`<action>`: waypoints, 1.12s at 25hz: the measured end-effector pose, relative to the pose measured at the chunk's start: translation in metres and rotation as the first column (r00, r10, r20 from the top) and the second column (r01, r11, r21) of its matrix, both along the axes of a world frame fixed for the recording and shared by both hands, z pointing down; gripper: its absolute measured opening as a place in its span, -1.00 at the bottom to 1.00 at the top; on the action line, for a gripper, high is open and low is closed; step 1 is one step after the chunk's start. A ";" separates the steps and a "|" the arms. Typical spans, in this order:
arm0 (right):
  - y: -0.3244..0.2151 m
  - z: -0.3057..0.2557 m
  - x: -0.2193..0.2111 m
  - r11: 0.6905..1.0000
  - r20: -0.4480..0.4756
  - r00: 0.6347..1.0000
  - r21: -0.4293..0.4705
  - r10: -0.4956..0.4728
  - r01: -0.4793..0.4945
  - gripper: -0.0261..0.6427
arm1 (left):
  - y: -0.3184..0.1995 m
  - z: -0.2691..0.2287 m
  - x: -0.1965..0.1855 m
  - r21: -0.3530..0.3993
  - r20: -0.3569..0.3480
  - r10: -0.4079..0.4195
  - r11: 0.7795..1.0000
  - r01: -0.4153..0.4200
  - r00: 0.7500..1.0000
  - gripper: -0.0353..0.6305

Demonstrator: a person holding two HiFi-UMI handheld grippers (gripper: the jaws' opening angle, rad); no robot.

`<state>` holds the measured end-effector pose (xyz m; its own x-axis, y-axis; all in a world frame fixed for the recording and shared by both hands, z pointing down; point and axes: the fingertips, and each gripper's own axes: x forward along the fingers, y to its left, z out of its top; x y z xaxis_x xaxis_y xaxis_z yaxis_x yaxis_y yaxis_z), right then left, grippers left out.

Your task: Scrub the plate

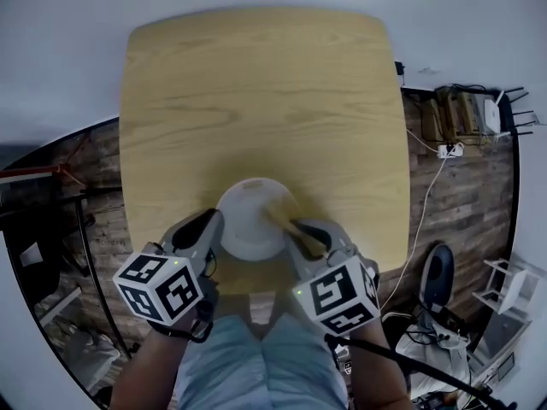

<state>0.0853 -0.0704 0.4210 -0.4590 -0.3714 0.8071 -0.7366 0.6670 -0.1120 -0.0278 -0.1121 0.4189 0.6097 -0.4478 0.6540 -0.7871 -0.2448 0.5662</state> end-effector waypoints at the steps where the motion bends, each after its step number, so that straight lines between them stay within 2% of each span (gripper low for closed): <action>1: -0.001 0.004 0.001 1.000 -0.008 1.000 -0.006 -0.003 0.003 -0.78 | 0.000 0.000 0.001 0.002 0.001 -0.001 1.000 0.001 1.000 -0.75; 4: 0.000 0.013 0.001 1.000 -0.031 1.000 -0.029 -0.004 0.003 -0.78 | -0.006 -0.002 0.004 0.013 0.002 -0.011 1.000 0.011 1.000 -0.75; 6: 0.002 0.014 -0.002 0.999 -0.013 1.000 -0.046 0.014 -0.014 -0.78 | -0.010 -0.004 0.006 0.024 0.009 -0.017 1.000 0.017 1.000 -0.75; 12: 0.025 0.013 -0.020 0.993 0.108 0.994 -0.114 0.025 -0.012 -0.78 | -0.012 -0.005 0.008 0.024 0.028 -0.035 0.999 0.035 0.999 -0.75; 22: 0.066 -0.008 -0.078 0.981 0.310 0.948 -0.147 -0.079 0.130 -0.78 | -0.012 0.001 0.003 0.025 0.046 -0.018 1.000 0.017 0.999 -0.75; 25: 0.065 -0.012 -0.066 0.985 0.311 0.949 -0.141 -0.055 0.103 -0.78 | -0.009 0.002 0.005 0.022 0.047 -0.011 1.000 0.010 0.999 -0.75; 28: 0.051 -0.016 -0.046 0.993 0.275 0.962 -0.110 0.001 0.030 -0.78 | -0.008 0.000 0.009 0.028 0.050 0.005 1.000 -0.006 0.999 -0.75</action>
<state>0.0391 -0.0196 0.4049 -0.6729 -0.2769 0.6859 -0.6574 0.6490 -0.3829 -0.0192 -0.1196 0.4184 0.5791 -0.4630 0.6710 -0.8128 -0.2643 0.5191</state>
